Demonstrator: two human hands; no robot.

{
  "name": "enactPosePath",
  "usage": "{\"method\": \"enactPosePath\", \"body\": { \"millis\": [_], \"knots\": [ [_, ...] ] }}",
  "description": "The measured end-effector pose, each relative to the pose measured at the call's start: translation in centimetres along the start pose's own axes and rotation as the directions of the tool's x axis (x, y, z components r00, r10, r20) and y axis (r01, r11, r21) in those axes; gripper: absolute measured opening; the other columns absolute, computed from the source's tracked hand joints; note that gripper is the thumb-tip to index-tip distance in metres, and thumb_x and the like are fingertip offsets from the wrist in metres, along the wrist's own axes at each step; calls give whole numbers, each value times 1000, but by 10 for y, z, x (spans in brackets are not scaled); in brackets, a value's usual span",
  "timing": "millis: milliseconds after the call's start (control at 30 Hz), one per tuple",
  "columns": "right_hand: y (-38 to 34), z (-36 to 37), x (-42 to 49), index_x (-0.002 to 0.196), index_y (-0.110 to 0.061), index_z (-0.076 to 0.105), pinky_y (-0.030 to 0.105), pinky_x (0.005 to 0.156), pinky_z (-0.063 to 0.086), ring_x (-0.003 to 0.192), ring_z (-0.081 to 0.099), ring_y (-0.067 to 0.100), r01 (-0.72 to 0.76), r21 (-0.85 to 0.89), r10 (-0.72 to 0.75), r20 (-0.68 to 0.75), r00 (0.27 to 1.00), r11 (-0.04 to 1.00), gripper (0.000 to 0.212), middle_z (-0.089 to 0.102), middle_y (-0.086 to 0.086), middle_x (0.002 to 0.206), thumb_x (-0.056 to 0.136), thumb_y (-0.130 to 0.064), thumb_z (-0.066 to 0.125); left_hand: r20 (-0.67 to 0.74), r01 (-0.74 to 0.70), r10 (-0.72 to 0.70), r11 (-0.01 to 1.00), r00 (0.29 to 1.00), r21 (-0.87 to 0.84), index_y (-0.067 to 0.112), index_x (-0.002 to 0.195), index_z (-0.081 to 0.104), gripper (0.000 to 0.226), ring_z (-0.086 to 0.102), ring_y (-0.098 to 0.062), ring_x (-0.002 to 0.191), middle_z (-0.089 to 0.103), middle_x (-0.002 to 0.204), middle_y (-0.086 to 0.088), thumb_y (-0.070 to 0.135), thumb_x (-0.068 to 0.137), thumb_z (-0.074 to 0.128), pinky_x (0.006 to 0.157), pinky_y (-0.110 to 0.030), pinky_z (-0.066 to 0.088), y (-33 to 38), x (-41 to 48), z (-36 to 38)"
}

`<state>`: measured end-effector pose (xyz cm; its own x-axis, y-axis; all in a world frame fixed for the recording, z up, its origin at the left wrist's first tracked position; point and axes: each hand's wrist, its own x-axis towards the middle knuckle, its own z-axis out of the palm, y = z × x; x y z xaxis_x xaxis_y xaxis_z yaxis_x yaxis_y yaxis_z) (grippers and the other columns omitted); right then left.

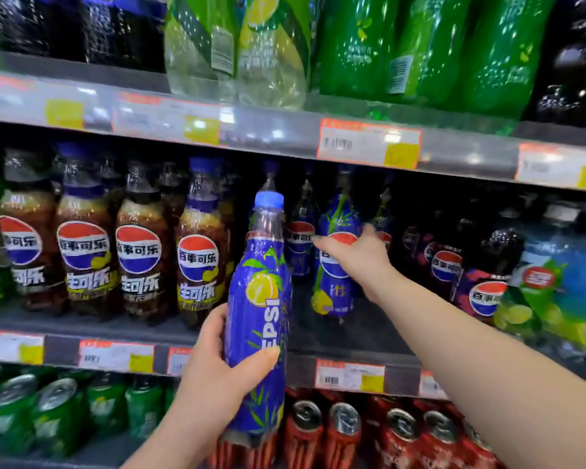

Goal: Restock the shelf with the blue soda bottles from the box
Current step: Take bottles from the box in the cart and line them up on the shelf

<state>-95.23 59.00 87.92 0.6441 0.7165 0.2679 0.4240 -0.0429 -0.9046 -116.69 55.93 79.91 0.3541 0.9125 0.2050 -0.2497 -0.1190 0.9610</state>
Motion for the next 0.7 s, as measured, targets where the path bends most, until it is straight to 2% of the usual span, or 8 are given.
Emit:
{"method": "enactPosePath", "body": {
  "millis": [133,233,333,467,533,633,700],
  "knots": [
    [15,22,12,112,-15,44,44,91,51,101,61,27,20,-17,-19,31,999,1000,80,62,6,112,51,-52,81,-43,-19,18,1000,999,-15,34,94,55,64,68,-2,68,73,84,14,34,32,72,54,-17,53,2,3,2],
    [17,36,19,122,-12,39,44,95,48,111,56,30,26,-1,-26,43,999,1000,91,57,10,123,52,-54,80,-79,-25,26,1000,997,3,34,95,55,65,69,-5,70,73,85,13,38,32,72,62,-26,54,1,8,-2],
    [16,41,22,131,-8,33,40,100,44,117,51,29,19,2,-19,66,998,1000,95,52,11,129,59,-47,81,-113,-16,19,1000,993,21,37,93,57,62,70,-11,75,74,86,10,38,33,73,71,-38,53,1,12,-6],
    [23,30,21,132,-14,29,38,98,46,112,54,23,22,24,-26,142,989,999,96,54,5,125,58,-35,86,-122,3,-1,1000,992,19,36,96,55,67,70,-13,76,73,85,14,38,32,73,71,-38,53,0,17,-7],
    [31,25,18,135,-15,28,36,96,46,115,54,23,17,-35,-11,181,983,999,99,54,4,126,57,-32,87,-111,7,-5,1000,994,18,36,100,54,70,70,-13,79,73,88,13,38,32,73,74,-40,54,-1,18,-7],
    [43,25,14,130,-16,37,40,96,48,116,54,26,-7,-154,41,223,974,988,89,56,6,127,58,-36,85,-98,16,-14,999,995,27,40,99,54,69,70,-15,81,73,89,14,39,33,73,74,-40,55,-2,20,-7],
    [45,27,14,123,-16,44,46,92,51,110,57,26,-15,-144,48,228,972,989,77,60,7,122,60,-35,84,-80,19,-17,1000,997,24,41,96,54,66,70,-14,80,73,87,15,39,33,73,71,-38,55,-1,20,-7]
  ]
}}
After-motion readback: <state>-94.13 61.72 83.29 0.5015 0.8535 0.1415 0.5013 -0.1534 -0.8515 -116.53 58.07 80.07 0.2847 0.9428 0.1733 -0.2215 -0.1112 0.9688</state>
